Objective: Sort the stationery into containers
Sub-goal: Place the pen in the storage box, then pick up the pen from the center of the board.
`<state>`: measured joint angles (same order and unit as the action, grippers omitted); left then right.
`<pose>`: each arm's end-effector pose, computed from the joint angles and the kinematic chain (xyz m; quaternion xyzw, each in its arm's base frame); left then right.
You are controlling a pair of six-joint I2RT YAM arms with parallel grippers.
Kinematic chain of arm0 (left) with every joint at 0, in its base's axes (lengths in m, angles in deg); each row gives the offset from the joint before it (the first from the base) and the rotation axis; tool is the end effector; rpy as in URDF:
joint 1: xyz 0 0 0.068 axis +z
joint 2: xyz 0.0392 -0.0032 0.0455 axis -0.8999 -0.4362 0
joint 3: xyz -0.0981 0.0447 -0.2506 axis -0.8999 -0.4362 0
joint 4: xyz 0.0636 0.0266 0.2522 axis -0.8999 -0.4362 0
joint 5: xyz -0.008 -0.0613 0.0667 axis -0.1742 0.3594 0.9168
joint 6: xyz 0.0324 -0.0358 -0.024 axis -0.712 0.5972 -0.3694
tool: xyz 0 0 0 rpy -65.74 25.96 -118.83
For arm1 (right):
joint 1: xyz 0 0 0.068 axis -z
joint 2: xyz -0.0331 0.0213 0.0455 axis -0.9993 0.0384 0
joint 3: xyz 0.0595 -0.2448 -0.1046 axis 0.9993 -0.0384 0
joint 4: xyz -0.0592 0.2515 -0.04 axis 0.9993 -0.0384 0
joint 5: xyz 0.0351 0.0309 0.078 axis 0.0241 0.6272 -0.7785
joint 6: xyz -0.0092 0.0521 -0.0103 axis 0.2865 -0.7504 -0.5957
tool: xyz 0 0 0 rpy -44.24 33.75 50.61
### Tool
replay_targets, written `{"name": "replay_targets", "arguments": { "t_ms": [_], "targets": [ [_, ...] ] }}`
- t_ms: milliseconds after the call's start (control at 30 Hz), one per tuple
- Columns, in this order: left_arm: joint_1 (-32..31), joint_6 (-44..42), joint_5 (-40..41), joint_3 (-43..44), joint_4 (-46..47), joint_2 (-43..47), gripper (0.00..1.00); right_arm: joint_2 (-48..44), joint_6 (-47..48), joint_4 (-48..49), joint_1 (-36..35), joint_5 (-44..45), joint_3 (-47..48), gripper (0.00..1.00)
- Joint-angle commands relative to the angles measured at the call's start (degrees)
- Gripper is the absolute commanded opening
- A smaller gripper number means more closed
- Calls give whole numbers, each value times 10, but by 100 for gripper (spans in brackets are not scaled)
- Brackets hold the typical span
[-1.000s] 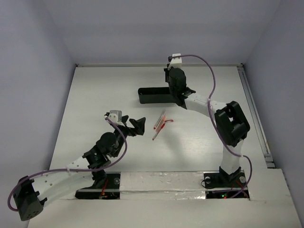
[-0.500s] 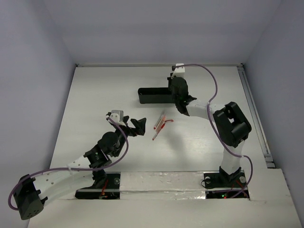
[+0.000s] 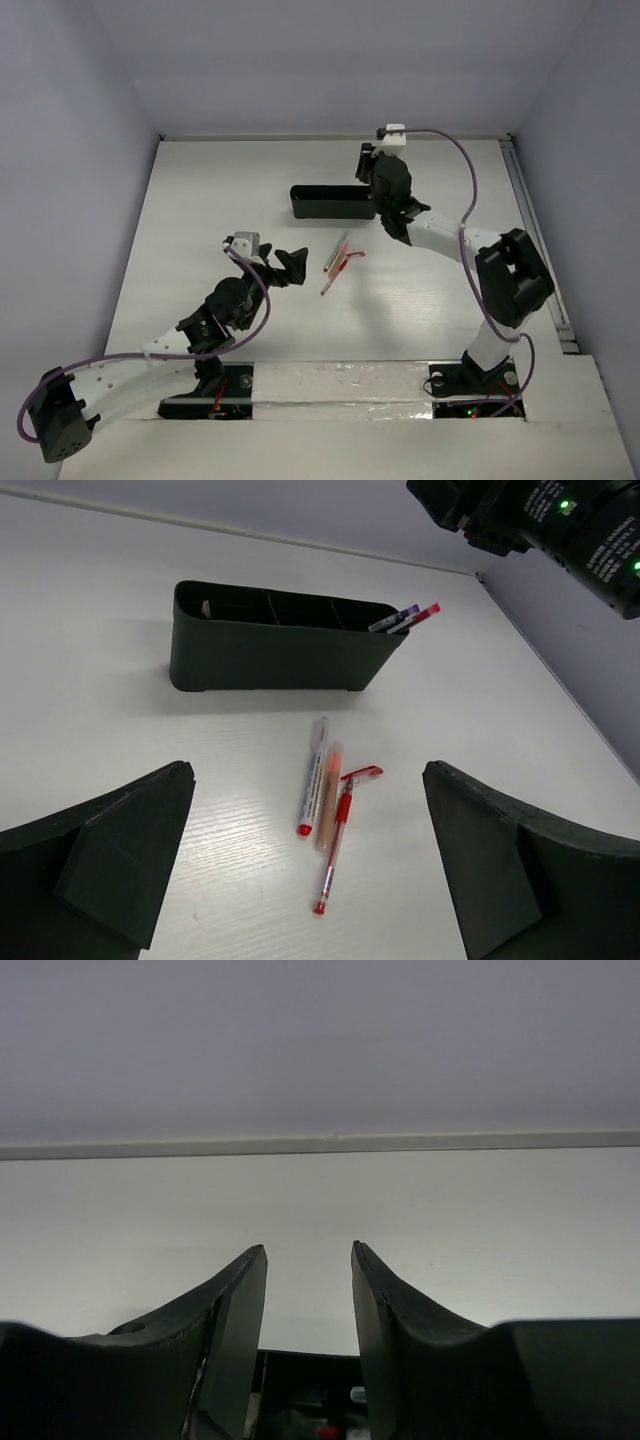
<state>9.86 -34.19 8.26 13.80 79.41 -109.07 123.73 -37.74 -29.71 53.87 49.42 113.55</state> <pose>0.1109 -0.1232 0.2609 0.0071 0.6652 -0.2898 0.6881 0.3506 0.2136 0.2879 0.0147 0.7123 0.0497 0.7000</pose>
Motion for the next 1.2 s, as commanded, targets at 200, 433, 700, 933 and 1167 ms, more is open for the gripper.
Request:
{"name": "replay_targets", "arguments": {
  "t_ms": [200, 433, 700, 933, 1167],
  "targets": [
    [-2, 0, 2, 15, 26, 12, 99, -92, -50, -93, -1, -56, -35, 36],
    [-2, 0, 2, 16, 24, 15, 99, -101, -111, -312, -7, -257, -12, 5],
    [-2, 1, 3, 16, 24, 14, 99, -56, -174, -375, -49, -268, -49, 33],
    [-2, 1, 2, 17, 22, 12, 99, -10, -203, -401, -54, -261, -42, 40],
    [-2, 0, 1, 16, 22, 14, 99, 14, -223, -405, -60, -246, -50, 40]
  ]
}}
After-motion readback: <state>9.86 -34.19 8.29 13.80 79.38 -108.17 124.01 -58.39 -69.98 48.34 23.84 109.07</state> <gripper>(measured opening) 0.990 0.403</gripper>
